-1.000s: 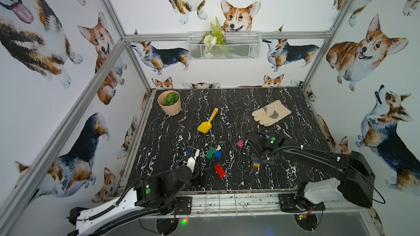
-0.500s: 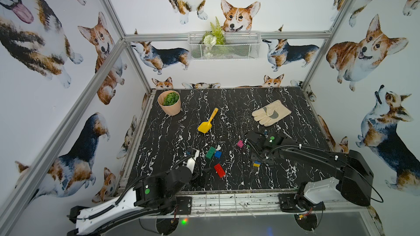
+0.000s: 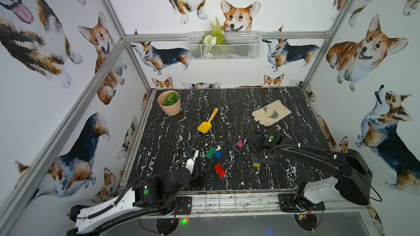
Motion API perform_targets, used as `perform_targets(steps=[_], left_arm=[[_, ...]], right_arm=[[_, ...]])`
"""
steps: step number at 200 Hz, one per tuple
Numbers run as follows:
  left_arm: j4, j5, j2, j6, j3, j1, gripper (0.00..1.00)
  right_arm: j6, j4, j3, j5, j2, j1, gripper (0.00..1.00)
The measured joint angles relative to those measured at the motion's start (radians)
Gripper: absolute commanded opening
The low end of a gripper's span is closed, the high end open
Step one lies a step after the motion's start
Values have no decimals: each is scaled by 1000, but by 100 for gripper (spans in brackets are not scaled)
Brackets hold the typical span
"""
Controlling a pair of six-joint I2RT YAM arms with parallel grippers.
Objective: Assemble a spoon with lego
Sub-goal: Assemble the lego brick with the lego brick.
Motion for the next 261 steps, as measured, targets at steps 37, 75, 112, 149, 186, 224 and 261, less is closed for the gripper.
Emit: perform_targets(steps=[37, 75, 112, 149, 186, 224, 261], left_arm=[[-3, -5, 0, -1, 1, -4, 100], [-4, -9, -1, -1, 2, -4, 100], [-9, -13, -3, -1, 2, -4, 100], [-10, -15, -3, -1, 3, -5, 100], [-11, -16, -2, -4, 4, -5, 100], [-12, -18, 1, -5, 6, -5, 100], [-14, -19, 17, -11, 11, -5, 100]], right_arm=[[2, -4, 6, -2, -11, 0, 46], [3, -13, 14, -13, -13, 6, 53], [3, -28, 26, -19, -16, 11, 62], [2, -36, 34, -16, -27, 12, 72], [0, -37, 32, -16, -30, 13, 72], [-1, -36, 27, -16, -32, 13, 76], [-11, -40, 29, -16, -64, 13, 90]])
